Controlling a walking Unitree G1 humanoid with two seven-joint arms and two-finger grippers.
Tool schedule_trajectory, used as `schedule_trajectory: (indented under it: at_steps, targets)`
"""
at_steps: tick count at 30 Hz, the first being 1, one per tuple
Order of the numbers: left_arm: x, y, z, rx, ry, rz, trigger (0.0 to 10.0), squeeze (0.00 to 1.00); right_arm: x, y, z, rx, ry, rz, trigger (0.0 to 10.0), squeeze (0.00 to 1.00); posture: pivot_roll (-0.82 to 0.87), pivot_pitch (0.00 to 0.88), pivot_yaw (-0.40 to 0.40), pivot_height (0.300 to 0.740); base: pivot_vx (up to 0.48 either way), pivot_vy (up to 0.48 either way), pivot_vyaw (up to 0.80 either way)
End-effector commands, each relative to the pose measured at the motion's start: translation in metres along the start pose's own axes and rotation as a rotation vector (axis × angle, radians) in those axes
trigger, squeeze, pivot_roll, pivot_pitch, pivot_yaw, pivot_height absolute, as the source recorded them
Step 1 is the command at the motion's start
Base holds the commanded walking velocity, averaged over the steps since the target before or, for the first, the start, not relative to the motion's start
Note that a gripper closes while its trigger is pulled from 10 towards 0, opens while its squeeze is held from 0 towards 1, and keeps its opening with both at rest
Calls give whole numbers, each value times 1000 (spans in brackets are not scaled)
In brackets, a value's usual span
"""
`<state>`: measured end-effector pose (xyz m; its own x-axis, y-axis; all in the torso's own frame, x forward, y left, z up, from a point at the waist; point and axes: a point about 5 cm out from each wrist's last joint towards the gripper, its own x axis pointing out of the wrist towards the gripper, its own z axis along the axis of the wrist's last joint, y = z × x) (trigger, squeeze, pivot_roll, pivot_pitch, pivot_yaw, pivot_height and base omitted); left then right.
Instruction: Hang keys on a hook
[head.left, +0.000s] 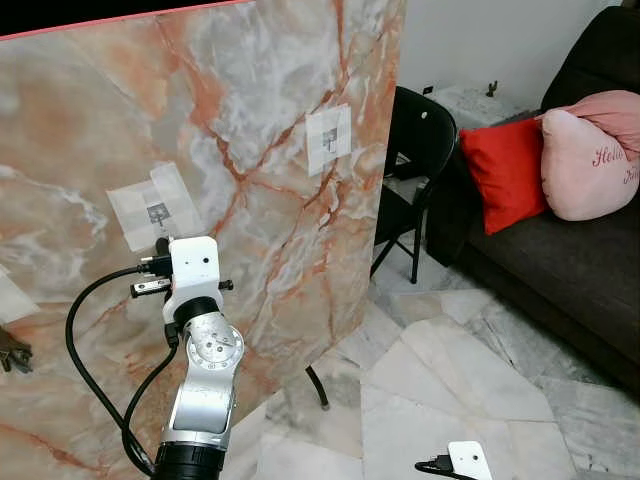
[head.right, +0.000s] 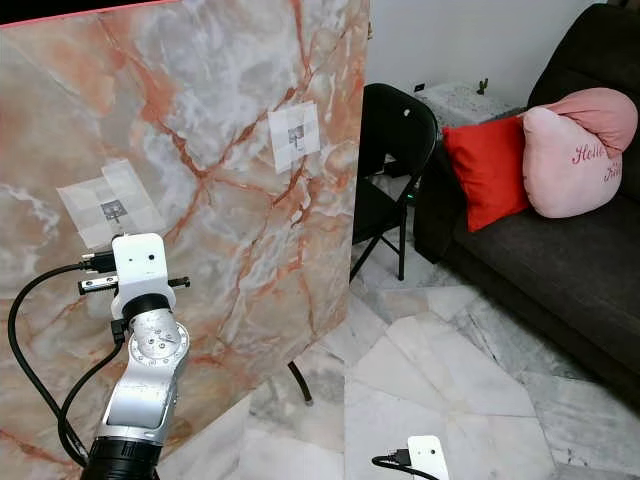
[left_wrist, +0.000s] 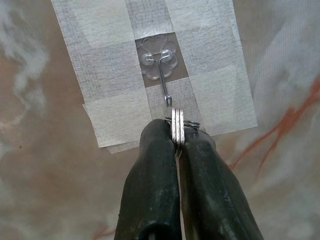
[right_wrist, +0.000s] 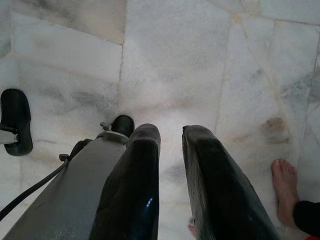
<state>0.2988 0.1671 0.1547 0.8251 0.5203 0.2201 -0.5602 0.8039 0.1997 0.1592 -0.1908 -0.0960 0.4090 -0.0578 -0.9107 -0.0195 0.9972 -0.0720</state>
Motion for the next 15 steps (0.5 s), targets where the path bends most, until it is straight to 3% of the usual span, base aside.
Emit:
schedule_trajectory:
  at_steps: [1, 6, 15]
  targets:
    - [2, 4, -4, 6, 25, 28, 10000, 0, 0, 0, 4, 15, -12, -3, 10000, 0, 56, 0, -40, 740, 0, 0, 0]
    - [1, 5, -1, 0, 13, 21, 10000, 0, 0, 0, 4, 14, -12, -4, 10000, 0, 56, 0, -40, 740, 0, 0, 0]
    - [-8, 25, -10, 6, 37, 28, 10000, 0, 0, -1, 2, 18, -10, -8, 10000, 0, 65, 0, -42, 740, 0, 0, 0]
